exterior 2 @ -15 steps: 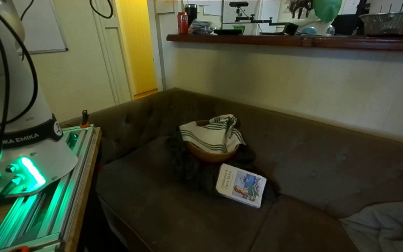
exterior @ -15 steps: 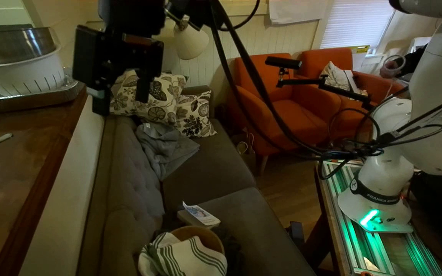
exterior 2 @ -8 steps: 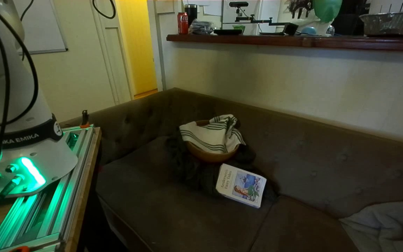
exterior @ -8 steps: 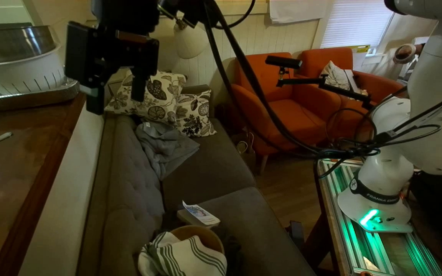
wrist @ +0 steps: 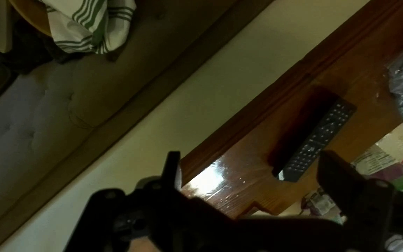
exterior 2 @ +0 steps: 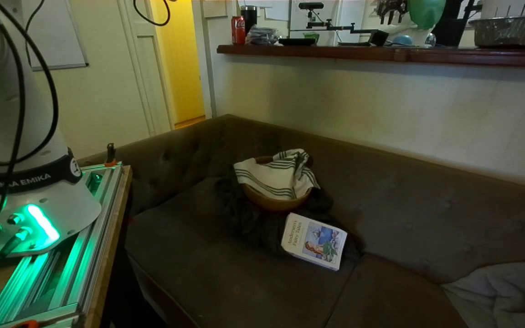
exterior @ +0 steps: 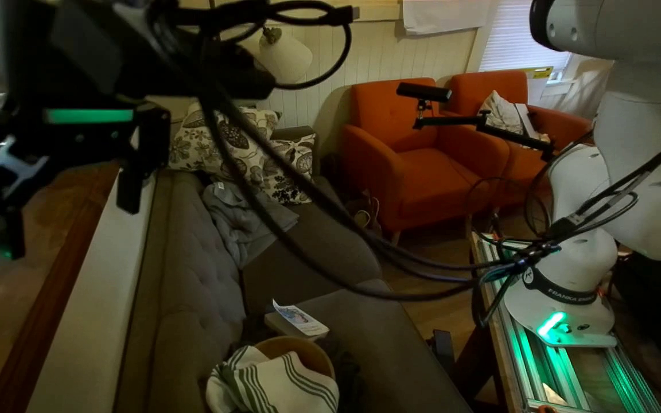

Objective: Put the black remote control on the backrest of the sofa.

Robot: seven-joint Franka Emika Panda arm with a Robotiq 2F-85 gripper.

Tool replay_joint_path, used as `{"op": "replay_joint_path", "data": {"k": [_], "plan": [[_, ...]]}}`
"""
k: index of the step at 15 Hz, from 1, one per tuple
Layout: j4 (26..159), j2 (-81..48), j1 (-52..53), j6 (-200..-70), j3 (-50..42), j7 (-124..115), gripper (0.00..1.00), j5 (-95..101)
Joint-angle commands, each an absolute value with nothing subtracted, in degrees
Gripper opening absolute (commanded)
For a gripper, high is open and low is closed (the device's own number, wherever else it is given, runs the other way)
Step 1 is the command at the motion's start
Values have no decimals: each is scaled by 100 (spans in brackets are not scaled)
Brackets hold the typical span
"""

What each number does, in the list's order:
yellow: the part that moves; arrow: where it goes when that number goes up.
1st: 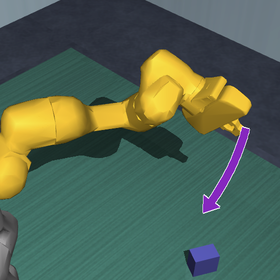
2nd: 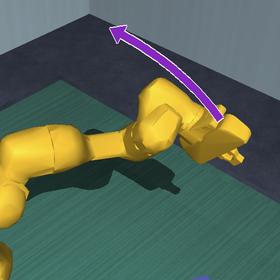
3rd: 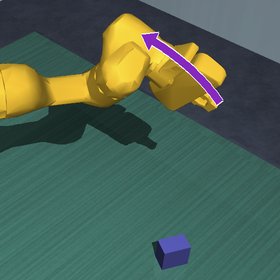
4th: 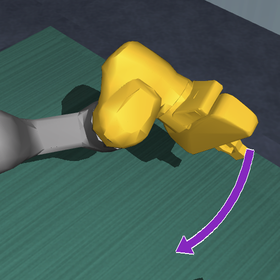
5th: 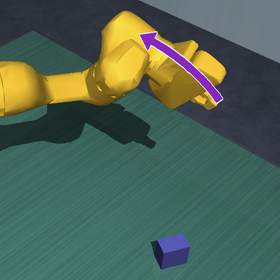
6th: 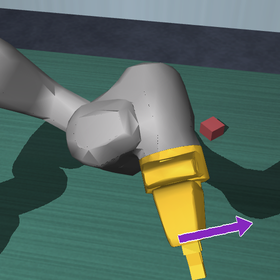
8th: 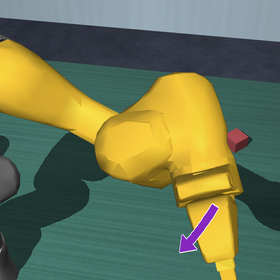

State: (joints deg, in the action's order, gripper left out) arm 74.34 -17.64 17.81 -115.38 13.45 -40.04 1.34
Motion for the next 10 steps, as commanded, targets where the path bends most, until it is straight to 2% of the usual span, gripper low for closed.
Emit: {"op": "replay_joint_path", "data": {"k": [1, 10], "plan": [[6103, -2826, 2469, -11395, 1177, -4174, 100, 786], [3756, -4762, 3361, -12101, 831, -3853, 100, 2143]]}}
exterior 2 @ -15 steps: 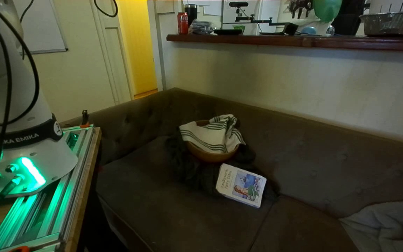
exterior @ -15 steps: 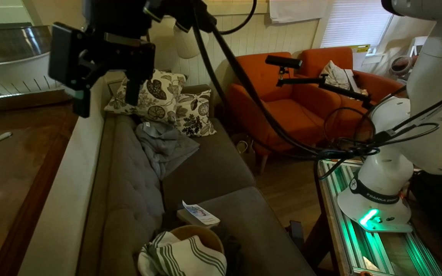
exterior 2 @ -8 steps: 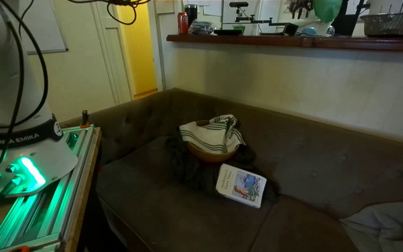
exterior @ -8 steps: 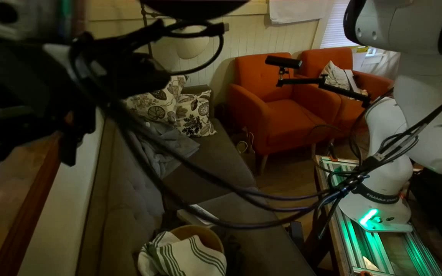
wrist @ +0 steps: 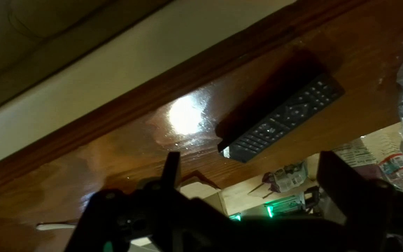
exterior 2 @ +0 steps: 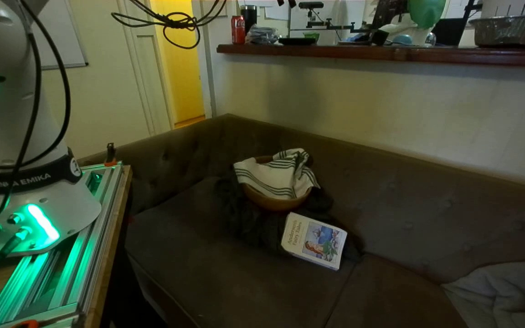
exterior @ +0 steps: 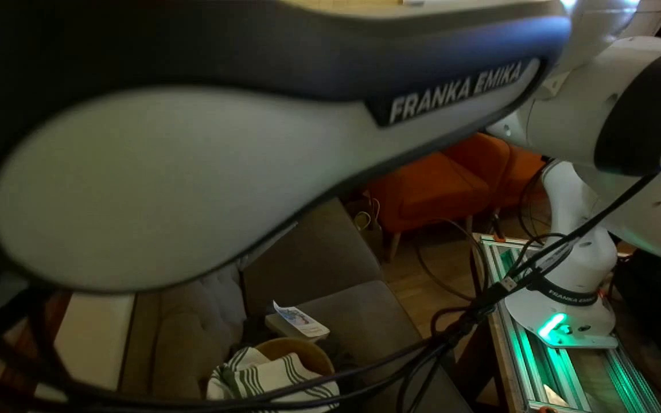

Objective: Put the black remote control on the backrest of the sofa.

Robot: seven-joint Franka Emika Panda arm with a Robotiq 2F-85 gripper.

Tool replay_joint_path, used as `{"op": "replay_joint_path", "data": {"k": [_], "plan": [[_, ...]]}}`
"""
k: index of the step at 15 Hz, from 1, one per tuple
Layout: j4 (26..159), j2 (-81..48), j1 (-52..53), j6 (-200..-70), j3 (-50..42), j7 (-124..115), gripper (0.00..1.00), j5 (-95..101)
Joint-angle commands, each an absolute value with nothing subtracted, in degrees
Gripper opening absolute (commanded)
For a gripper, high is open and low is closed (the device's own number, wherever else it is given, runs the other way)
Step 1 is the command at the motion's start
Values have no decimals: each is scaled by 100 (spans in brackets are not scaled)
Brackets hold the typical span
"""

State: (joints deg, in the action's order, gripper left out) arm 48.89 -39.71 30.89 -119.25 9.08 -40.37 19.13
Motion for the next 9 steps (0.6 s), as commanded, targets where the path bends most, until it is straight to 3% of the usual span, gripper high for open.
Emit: {"op": "replay_joint_path", "data": {"k": [1, 2, 3, 9], "plan": [[3514, -4967, 3404, -12259, 827, -3809, 100, 2132], [3280, -5145, 3438, -12309, 810, -3817, 100, 2090], [4188, -4557, 3318, -12245, 864, -3913, 100, 1983], [3983, -4852, 3437, -12539, 763, -3976, 100, 2131]]}}
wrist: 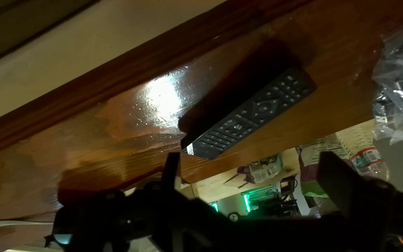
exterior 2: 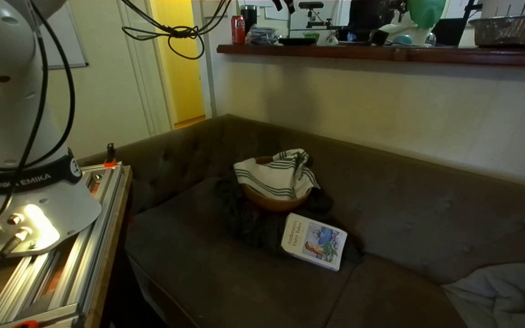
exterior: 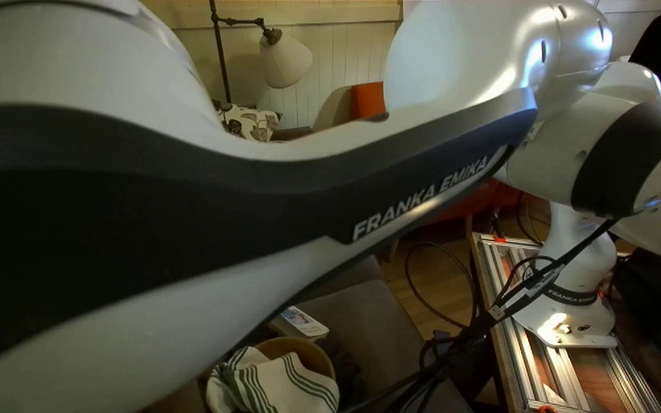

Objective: Put the black remote control on the backrest of the sofa.

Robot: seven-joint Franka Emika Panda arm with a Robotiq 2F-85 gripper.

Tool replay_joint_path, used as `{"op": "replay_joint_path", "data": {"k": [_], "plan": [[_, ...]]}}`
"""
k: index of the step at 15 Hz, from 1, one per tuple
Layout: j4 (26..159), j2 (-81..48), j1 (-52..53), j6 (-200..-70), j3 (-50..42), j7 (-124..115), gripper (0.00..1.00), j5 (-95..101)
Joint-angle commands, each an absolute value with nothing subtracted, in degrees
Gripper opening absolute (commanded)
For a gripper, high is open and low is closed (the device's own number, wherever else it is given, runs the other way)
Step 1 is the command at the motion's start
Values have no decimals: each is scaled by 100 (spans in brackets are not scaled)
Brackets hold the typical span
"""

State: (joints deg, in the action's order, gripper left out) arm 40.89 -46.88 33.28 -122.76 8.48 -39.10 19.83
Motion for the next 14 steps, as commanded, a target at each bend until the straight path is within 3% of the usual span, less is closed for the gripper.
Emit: {"op": "replay_joint_path", "data": {"k": [1, 14], "plan": [[3934, -4943, 3505, -12636, 719, -3982, 100, 2186], [3542, -5840, 4034, -13541, -54, -3996, 100, 2653]]}}
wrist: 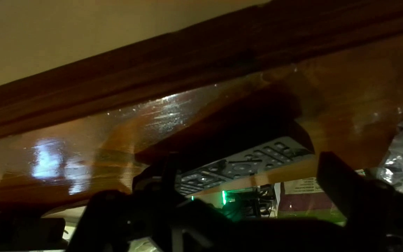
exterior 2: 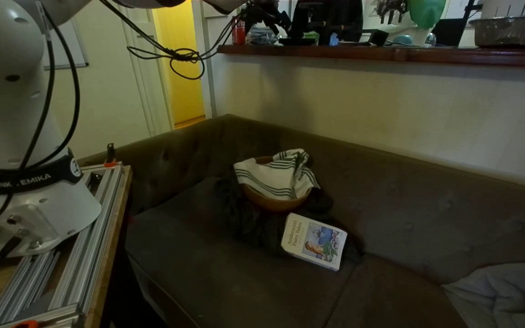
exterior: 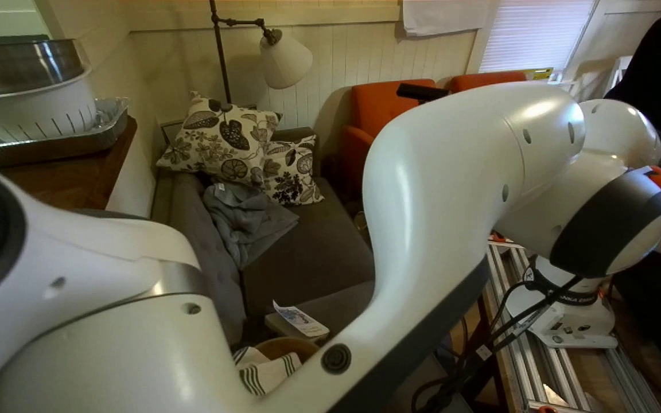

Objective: Put the black remote control on the backrest of the sofa.

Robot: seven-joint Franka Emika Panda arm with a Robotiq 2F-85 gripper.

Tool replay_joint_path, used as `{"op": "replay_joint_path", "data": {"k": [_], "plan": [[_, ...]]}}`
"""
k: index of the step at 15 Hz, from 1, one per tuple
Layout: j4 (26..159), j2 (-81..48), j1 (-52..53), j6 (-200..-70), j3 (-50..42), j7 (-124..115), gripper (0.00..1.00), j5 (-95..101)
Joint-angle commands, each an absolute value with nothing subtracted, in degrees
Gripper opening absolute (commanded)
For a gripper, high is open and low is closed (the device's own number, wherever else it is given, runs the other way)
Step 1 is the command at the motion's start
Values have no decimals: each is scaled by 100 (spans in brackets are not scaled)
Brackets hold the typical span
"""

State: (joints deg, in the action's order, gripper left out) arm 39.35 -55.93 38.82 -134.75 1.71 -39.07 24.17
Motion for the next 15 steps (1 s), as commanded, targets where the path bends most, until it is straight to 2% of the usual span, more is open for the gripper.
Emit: {"op": "replay_joint_path", "data": {"k": [1, 15], "plan": [[3490, -5877, 4095, -13563, -161, -4012, 100, 2729], [3270, -5990, 4615, -12213, -712, -3722, 100, 2794]]}}
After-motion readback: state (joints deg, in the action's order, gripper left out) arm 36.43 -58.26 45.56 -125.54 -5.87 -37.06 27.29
